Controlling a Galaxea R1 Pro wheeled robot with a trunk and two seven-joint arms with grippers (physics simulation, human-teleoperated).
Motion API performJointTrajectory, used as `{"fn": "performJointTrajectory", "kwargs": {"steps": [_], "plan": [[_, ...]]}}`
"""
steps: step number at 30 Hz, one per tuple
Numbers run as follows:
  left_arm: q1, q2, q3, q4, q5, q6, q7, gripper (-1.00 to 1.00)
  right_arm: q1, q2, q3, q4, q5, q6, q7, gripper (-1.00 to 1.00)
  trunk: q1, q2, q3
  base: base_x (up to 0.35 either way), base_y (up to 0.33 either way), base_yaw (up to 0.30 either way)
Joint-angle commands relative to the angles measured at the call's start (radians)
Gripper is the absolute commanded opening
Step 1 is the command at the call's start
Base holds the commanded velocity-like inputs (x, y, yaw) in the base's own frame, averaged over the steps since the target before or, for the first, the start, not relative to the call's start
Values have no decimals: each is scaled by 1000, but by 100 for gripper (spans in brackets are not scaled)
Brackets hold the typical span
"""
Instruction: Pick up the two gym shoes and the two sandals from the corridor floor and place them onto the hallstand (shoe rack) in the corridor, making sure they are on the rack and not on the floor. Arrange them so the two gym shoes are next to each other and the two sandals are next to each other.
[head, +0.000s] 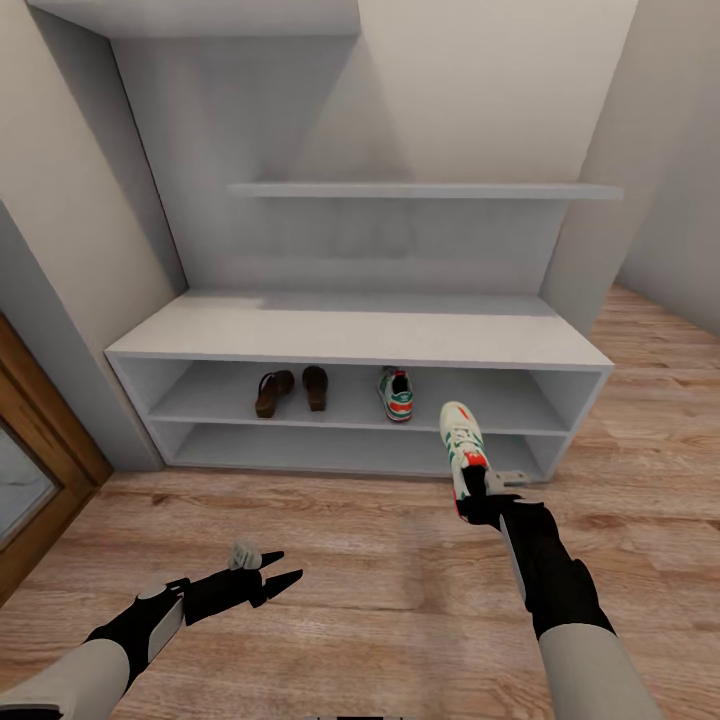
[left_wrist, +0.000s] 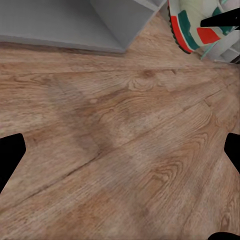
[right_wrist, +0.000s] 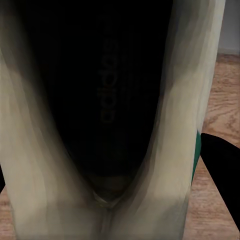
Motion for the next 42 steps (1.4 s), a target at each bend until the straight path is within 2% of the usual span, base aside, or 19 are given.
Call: {"fn": "performJointTrajectory", "kwargs": {"steps": [1,6,7,11,15,18,20,34,40,42], "plan": [[-1,1,-4,1,4,-9,-1,100,-1,1,-3,-1,10,-2,10,-100,0,0,-1,0,0,0],[-1,1,-4,1,4,-9,-1,100,-1,2,-3,-1,10,-31,10,-100,0,0,-1,0,0,0],[-1,1,-4,1,4,-9,-1,100,-1,2,-3,0,10,-78,10,-100,0,0,-1,0,0,0],[0,1,-4,1,4,-9,-1,100,-1,1,-3,10,10,-101,10,-100,0,0,-1,0,0,0],[0,1,-4,1,4,-9,-1,100,-1,1,-3,56,10,-107,10,-100,0,0,-1,0,0,0],[0,1,-4,1,4,-9,-1,100,-1,1,-4,143,10,-108,10,-100,0,0,-1,0,0,0],[0,1,-4,1,4,-9,-1,100,-1,1,-5,166,10,-109,10,-100,0,0,-1,0,0,0],[0,0,-5,2,5,-10,-6,100,-1,1,-5,180,10,-109,10,-100,0,0,-1,0,0,0],[4,-12,-27,14,-2,-50,-75,100,-1,1,-6,180,10,-109,10,-100,0,0,-1,0,0,0],[8,-21,-46,35,-15,-70,-122,100,-1,1,-6,179,10,-108,10,-100,0,0,-1,0,0,0]]}}
